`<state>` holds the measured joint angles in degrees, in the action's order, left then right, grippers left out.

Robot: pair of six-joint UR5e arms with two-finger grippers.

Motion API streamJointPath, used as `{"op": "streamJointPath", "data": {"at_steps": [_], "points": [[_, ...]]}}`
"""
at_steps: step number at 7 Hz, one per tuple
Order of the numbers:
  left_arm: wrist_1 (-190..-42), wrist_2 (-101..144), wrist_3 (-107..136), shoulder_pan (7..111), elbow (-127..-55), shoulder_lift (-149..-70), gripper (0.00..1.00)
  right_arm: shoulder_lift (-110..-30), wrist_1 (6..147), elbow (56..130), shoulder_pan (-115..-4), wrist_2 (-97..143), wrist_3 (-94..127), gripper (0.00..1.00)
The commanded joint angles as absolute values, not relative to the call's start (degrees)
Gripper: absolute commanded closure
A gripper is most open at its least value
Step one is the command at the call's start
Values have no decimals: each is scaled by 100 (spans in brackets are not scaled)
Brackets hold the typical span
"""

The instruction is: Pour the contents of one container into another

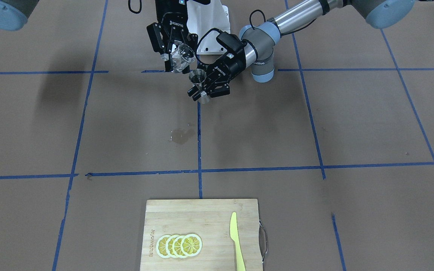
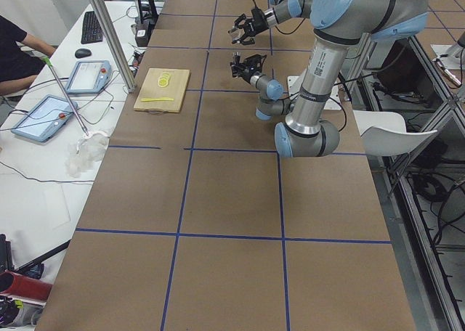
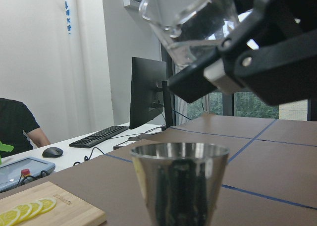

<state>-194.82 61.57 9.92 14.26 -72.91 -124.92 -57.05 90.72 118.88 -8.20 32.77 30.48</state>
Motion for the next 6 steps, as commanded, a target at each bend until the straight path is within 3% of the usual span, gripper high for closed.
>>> {"op": "streamJointPath", "data": {"at_steps": [1, 4, 6], "points": [[-19494, 6047, 984, 1537, -7522, -12262, 100, -5957, 8904, 12119, -844, 3278, 3810, 100], [-19468, 5829, 993, 1792, -7831, -11849, 100, -6633, 7818, 12147, -887, 3252, 4868, 100], [-19538, 5450, 1019, 1985, -8259, -11157, 100, -6934, 7647, 12138, -993, 3252, 5027, 100]]}}
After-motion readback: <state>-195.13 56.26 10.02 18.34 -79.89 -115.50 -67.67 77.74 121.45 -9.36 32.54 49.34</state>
